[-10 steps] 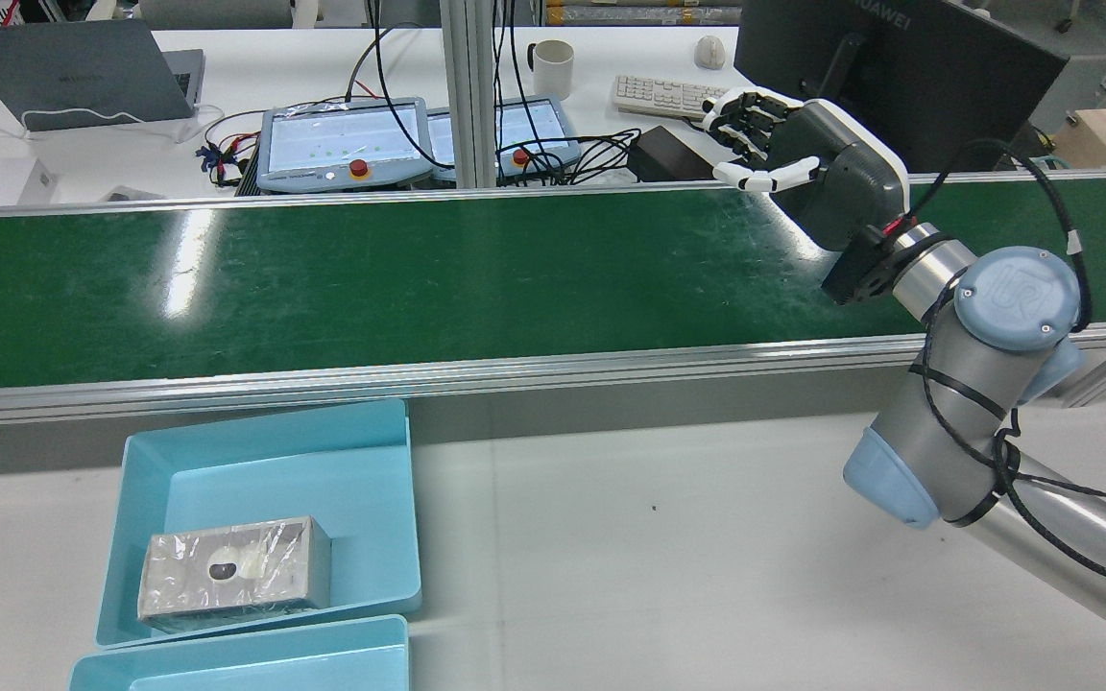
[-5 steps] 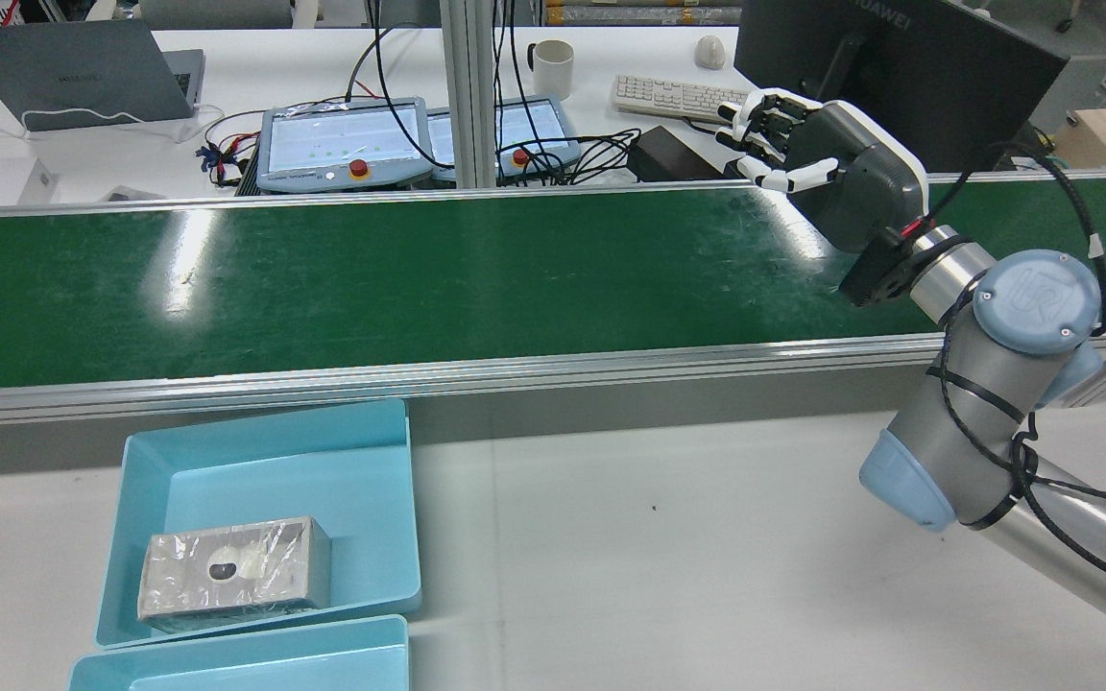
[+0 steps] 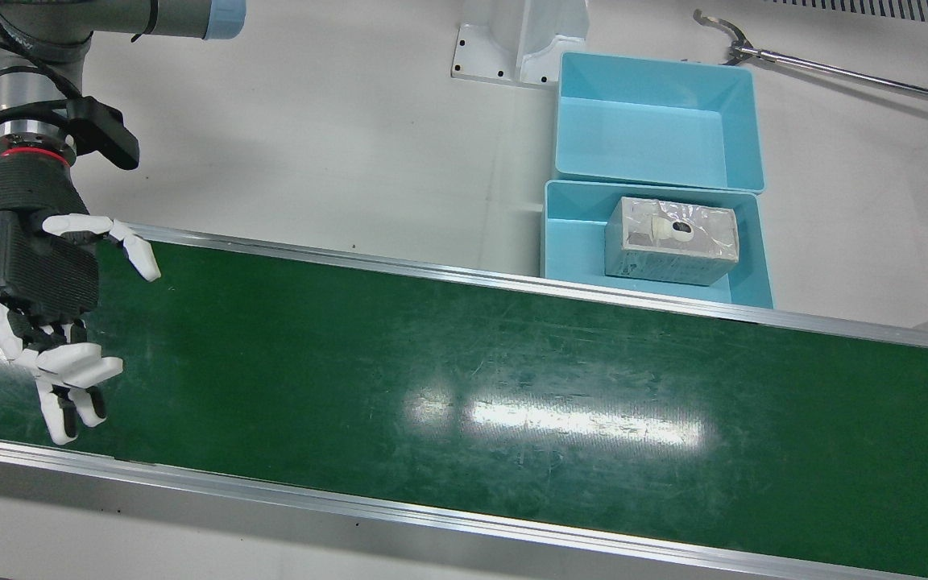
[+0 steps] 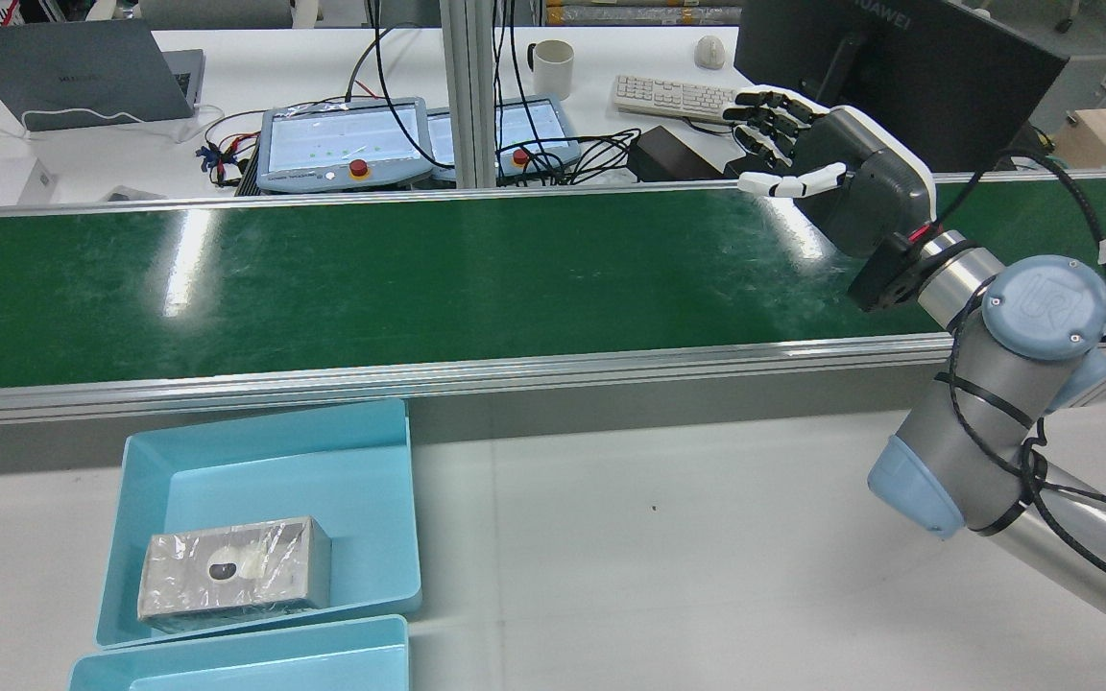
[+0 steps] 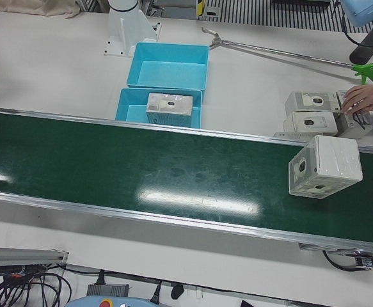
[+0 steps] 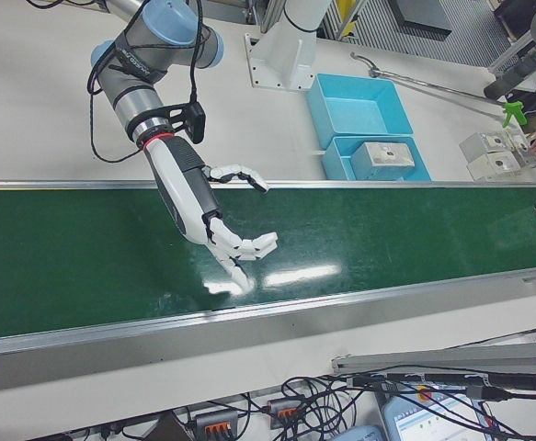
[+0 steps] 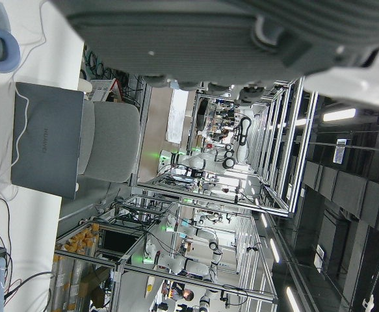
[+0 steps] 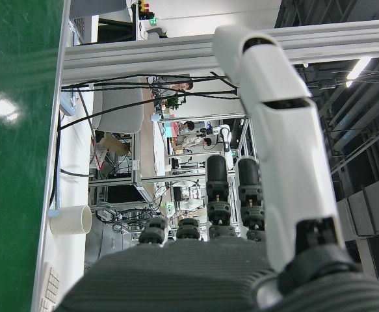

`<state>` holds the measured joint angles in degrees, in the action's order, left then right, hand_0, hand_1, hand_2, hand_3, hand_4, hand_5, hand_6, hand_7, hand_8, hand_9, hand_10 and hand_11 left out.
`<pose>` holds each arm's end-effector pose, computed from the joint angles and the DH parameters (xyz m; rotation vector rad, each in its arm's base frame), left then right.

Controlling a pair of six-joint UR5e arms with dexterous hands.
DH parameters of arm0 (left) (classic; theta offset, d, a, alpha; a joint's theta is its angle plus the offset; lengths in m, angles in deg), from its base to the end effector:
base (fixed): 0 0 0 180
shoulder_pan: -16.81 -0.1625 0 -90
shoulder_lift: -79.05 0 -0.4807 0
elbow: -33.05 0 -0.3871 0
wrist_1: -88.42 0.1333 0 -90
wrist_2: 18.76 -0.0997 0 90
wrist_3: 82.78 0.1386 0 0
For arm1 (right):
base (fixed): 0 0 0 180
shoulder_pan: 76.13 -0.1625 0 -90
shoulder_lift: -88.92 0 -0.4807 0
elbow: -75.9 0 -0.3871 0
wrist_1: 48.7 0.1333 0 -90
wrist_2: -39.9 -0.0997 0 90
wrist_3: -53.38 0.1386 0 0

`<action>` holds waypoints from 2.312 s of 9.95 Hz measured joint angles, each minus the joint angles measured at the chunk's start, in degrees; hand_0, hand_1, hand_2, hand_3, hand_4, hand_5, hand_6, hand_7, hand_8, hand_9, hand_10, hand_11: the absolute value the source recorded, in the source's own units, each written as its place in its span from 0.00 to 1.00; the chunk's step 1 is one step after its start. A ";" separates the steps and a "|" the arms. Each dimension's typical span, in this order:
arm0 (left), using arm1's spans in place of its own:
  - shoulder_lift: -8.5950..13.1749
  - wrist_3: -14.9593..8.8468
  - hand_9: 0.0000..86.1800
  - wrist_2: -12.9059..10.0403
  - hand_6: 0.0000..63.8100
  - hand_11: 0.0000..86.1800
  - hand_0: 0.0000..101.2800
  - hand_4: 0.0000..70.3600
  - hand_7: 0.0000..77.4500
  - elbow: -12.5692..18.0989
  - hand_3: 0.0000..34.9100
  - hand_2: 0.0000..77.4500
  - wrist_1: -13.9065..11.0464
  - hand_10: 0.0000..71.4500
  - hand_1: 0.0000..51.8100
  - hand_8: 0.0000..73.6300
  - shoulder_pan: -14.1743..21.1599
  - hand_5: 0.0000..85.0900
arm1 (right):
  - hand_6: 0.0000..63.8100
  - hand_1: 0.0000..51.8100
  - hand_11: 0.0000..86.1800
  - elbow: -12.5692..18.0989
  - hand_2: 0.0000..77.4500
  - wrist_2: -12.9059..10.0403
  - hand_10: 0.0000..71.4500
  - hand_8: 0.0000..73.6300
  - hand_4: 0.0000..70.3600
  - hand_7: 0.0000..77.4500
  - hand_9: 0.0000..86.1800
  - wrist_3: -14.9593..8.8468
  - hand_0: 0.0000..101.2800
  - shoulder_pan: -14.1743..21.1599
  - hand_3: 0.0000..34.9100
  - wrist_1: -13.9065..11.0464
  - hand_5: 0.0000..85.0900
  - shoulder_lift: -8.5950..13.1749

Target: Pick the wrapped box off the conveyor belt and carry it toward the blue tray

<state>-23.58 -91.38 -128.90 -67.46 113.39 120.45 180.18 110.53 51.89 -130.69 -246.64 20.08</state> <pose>-0.2218 -0.5512 0.5833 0.2964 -2.1441 2.2297 -0.2271 -0.6283 0.4421 -0.4156 -2.3953 1.8080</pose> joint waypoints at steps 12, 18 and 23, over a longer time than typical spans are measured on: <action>0.00 0.00 0.00 0.00 0.00 0.00 0.00 0.00 0.01 0.00 0.00 0.01 0.00 0.01 0.00 0.01 0.00 0.01 | 0.01 0.07 0.02 -0.05 0.04 0.12 0.00 0.04 0.13 0.25 0.05 0.07 0.39 0.15 0.30 -0.43 0.34 -0.22; 0.00 0.00 0.00 0.00 0.00 0.00 0.00 0.00 0.01 0.00 0.00 0.01 0.00 0.01 0.00 0.01 0.00 0.01 | 0.02 0.08 0.02 -0.05 0.05 0.13 0.00 0.04 0.13 0.25 0.05 0.08 0.39 0.15 0.30 -0.43 0.34 -0.24; 0.00 0.00 0.00 0.00 0.00 0.00 0.00 0.00 0.01 0.00 0.00 0.01 0.00 0.01 0.00 0.01 0.00 0.01 | 0.00 0.15 0.02 -0.24 0.11 0.08 0.00 0.01 0.05 0.17 0.03 -0.01 0.45 0.42 0.26 1.25 0.23 -0.23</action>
<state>-23.58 -91.38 -128.90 -67.46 113.39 120.45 179.94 110.60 51.88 -130.27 -245.39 19.86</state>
